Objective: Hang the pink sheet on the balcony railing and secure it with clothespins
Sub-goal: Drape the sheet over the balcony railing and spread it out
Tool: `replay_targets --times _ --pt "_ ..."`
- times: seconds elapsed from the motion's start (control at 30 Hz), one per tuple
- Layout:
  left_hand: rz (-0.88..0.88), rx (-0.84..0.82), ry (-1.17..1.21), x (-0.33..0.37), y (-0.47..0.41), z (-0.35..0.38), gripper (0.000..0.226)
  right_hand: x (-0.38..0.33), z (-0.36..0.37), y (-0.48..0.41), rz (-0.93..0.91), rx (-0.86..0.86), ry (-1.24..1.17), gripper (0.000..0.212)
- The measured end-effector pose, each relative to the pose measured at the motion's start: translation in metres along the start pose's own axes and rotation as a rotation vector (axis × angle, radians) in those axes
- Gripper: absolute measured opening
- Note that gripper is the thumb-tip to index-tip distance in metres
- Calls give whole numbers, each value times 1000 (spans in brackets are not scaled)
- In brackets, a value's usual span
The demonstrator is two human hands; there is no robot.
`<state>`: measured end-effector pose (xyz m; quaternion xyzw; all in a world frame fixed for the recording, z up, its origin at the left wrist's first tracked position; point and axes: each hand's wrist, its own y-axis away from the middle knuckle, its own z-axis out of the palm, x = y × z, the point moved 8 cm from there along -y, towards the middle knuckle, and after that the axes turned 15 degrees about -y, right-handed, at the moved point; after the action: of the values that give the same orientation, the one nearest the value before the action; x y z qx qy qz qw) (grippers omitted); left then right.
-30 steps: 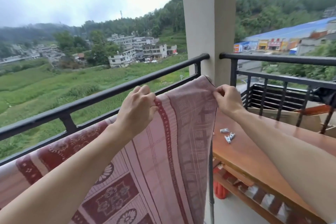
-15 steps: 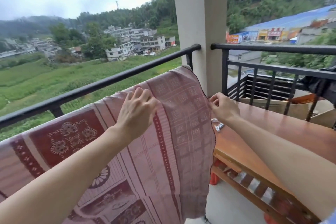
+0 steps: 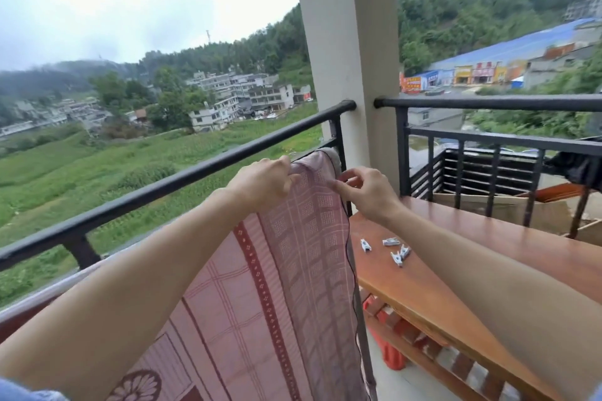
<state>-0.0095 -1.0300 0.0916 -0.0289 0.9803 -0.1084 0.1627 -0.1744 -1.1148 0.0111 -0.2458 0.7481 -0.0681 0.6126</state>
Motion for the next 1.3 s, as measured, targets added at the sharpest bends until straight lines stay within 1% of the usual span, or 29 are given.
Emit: replay_targets --times 0.07,0.1,0.2,0.23,0.3,0.33,0.4,0.47,0.6,0.67,0.7,0.73,0.77,0.83,0.9,1.0,1.07,1.1,1.17,1.23,1.3 --pt "49 -98 178 2 -19 4 31 -10 -9 -15 -24 56 -87 42" --pt "78 -133 232 3 -28 4 32 -14 -9 -22 -22 37 -138 38" --pt "142 -171 305 4 -49 -2 37 -24 6 -33 2 -121 -224 13" --pt "155 -180 341 4 -55 -3 40 -27 8 -37 -2 -145 -234 12" --pt "156 -210 456 3 -62 -1 42 -30 -1 -45 4 -117 -299 16" --pt "147 -220 527 1 -65 -1 40 -32 -11 -52 16 -87 -349 14" --pt "123 -223 652 -2 -70 -2 27 -36 -24 -66 49 -67 -427 8" --pt "101 -229 706 -2 -78 -3 25 -40 -23 -78 68 -86 -458 6" --pt "127 -387 891 13 -87 1 30 -32 -26 -100 107 -99 -607 8" --pt "111 -436 920 22 -91 5 30 -17 -35 -110 146 -104 -688 8" --pt "95 -445 910 25 -93 9 29 -5 -36 -113 173 -122 -687 7" --pt "77 -449 882 26 -95 12 29 8 -33 -114 208 -164 -661 7" --pt "60 -448 842 26 -96 15 30 21 -26 -112 250 -243 -628 9" --pt "20 -461 774 22 -96 20 32 44 -9 -105 353 -483 -591 17" --pt "-12 -489 736 18 -91 20 33 55 3 -95 416 -737 -608 28" --pt "-53 -522 671 19 -86 16 38 58 18 -87 395 -1036 -620 61" --pt "-65 -526 638 22 -83 15 44 50 33 -77 315 -1197 -601 74" --pt "-103 -521 633 23 -82 17 49 47 41 -71 274 -1282 -594 75" --pt "-187 -479 629 22 -78 19 60 46 52 -59 212 -1400 -549 66" --pt "-225 -391 602 21 -75 17 65 57 60 -56 194 -1390 -477 53" --pt "-250 -297 542 19 -73 14 76 74 62 -63 207 -1289 -439 37"
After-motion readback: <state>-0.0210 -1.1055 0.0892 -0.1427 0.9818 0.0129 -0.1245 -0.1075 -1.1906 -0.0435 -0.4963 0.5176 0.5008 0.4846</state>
